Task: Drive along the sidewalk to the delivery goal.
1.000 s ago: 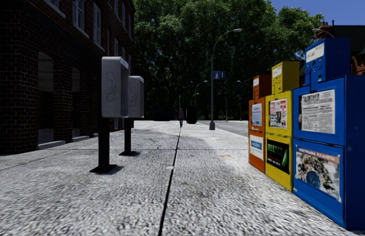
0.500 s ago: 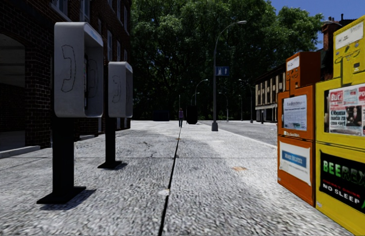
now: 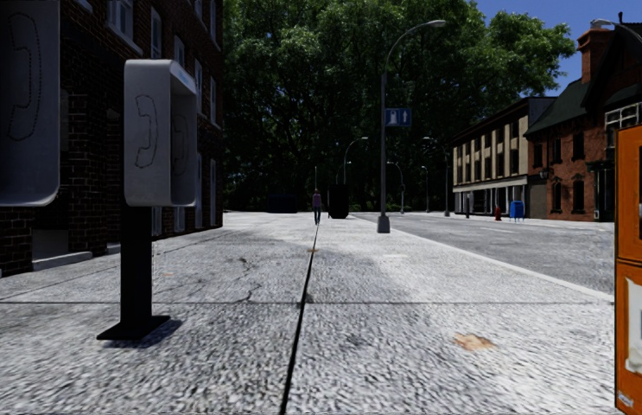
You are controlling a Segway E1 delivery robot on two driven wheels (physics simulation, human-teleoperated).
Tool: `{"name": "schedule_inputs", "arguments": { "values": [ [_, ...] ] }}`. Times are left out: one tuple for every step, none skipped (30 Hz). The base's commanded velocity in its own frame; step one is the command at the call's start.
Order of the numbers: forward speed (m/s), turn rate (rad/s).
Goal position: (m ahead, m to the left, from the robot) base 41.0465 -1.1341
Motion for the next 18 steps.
{"name": "schedule_inputs", "arguments": {
  "values": [
    [2.00,0.00],
    [2.00,0.00],
    [2.00,0.00],
    [2.00,0.00],
    [2.00,0.00],
    [2.00,0.00],
    [2.00,0.00],
    [2.00,0.00],
    [2.00,0.00],
    [2.00,0.00],
    [2.00,0.00],
    [2.00,0.00],
    [2.00,0.00],
    [2.00,0.00],
    [2.00,0.00],
    [2.00,0.00],
    [2.00,0.00],
    [2.00,0.00]
  ]
}}
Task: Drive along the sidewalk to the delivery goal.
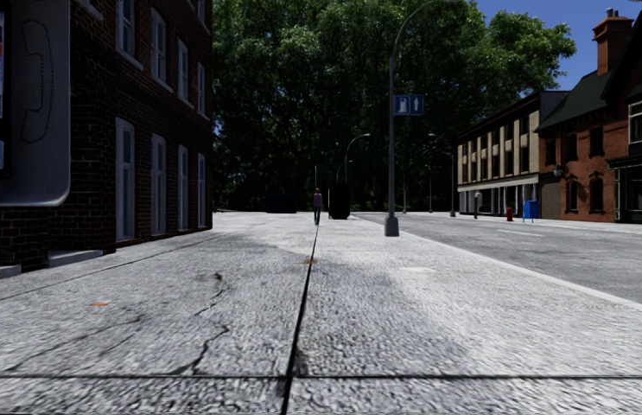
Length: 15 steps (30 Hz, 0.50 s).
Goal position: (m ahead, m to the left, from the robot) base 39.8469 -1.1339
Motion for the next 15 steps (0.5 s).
{"name": "schedule_inputs", "arguments": {
  "values": [
    [2.00,0.00],
    [2.00,0.00],
    [2.00,0.00],
    [2.00,0.00],
    [2.00,0.00],
    [2.00,0.00],
    [2.00,0.00],
    [2.00,0.00],
    [2.00,0.00],
    [2.00,0.00],
    [2.00,0.00],
    [2.00,0.00],
    [2.00,0.00],
    [2.00,0.00],
    [2.00,0.00]
  ]
}}
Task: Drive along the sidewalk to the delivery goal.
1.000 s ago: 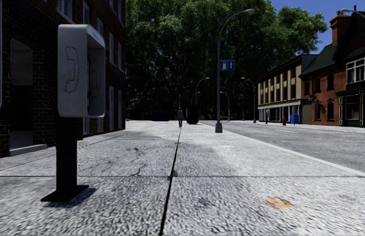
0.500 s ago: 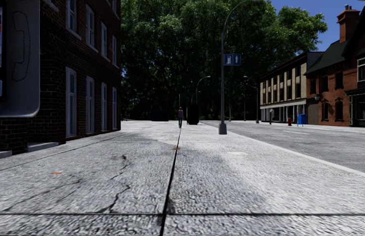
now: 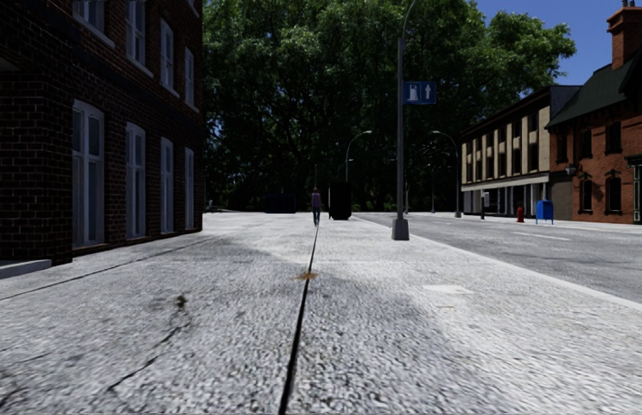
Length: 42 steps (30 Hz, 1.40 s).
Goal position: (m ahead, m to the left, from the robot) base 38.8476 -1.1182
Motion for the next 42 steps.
{"name": "schedule_inputs", "arguments": {
  "values": [
    [2.00,0.00],
    [2.00,0.00],
    [2.00,0.00],
    [2.00,0.00],
    [2.00,0.00],
    [2.00,0.00],
    [2.00,0.00],
    [2.00,0.00],
    [2.00,0.00],
    [2.00,0.00],
    [2.00,0.00],
    [2.00,0.00],
    [2.00,0.00],
    [2.00,0.00],
    [2.00,0.00],
    [2.00,0.00],
    [2.00,0.00],
    [2.00,0.00],
    [2.00,0.00],
    [2.00,0.00],
    [2.00,0.00],
    [2.00,0.00],
    [2.00,0.00],
    [2.00,0.00],
    [2.00,0.00],
    [2.00,0.00],
    [2.00,0.00],
    [2.00,0.00],
    [2.00,0.00],
    [2.00,0.00],
    [2.00,0.00],
    [2.00,0.00],
    [2.00,0.00],
    [2.00,0.00],
    [2.00,0.00],
    [2.00,0.00],
    [2.00,0.00],
    [2.00,0.00],
    [2.00,0.00],
    [2.00,0.00],
    [2.00,0.00],
    [2.00,0.00]
  ]
}}
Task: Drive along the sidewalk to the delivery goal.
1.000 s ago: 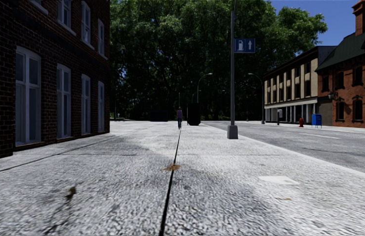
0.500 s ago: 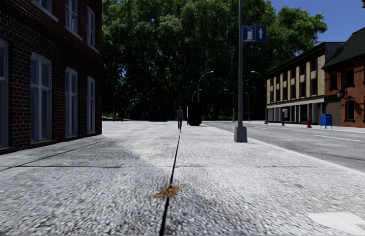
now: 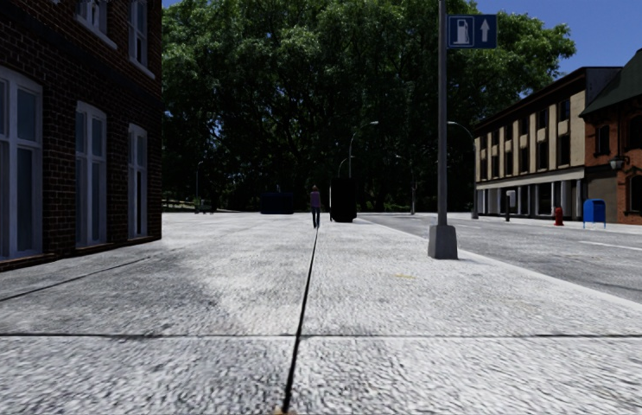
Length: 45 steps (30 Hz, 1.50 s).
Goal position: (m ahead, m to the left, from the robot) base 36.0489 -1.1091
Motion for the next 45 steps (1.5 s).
{"name": "schedule_inputs", "arguments": {
  "values": [
    [2.00,0.00],
    [2.00,0.00],
    [2.00,0.00],
    [2.00,0.00],
    [2.00,0.00],
    [2.00,0.00],
    [2.00,0.00],
    [2.00,0.00],
    [2.00,0.00],
    [2.00,0.00],
    [2.00,0.00],
    [2.00,0.00],
    [2.00,0.00],
    [2.00,0.00],
    [2.00,0.00],
    [2.00,0.00],
    [2.00,0.00],
    [2.00,0.00],
    [2.00,0.00],
    [2.00,0.00],
    [2.00,0.00],
    [2.00,0.00],
    [2.00,0.00],
    [2.00,0.00],
    [2.00,0.00],
    [2.00,0.00],
    [2.00,0.00],
    [2.00,0.00],
    [2.00,0.00],
    [2.00,0.00],
    [2.00,0.00],
    [2.00,0.00],
    [2.00,0.00],
    [2.00,0.00],
    [2.00,0.00],
    [2.00,0.00],
    [2.00,0.00],
    [2.00,0.00],
    [2.00,0.00],
    [2.00,0.00],
    [2.00,0.00],
    [2.00,0.00],
    [2.00,0.00],
    [2.00,0.00],
    [2.00,0.00]
  ]
}}
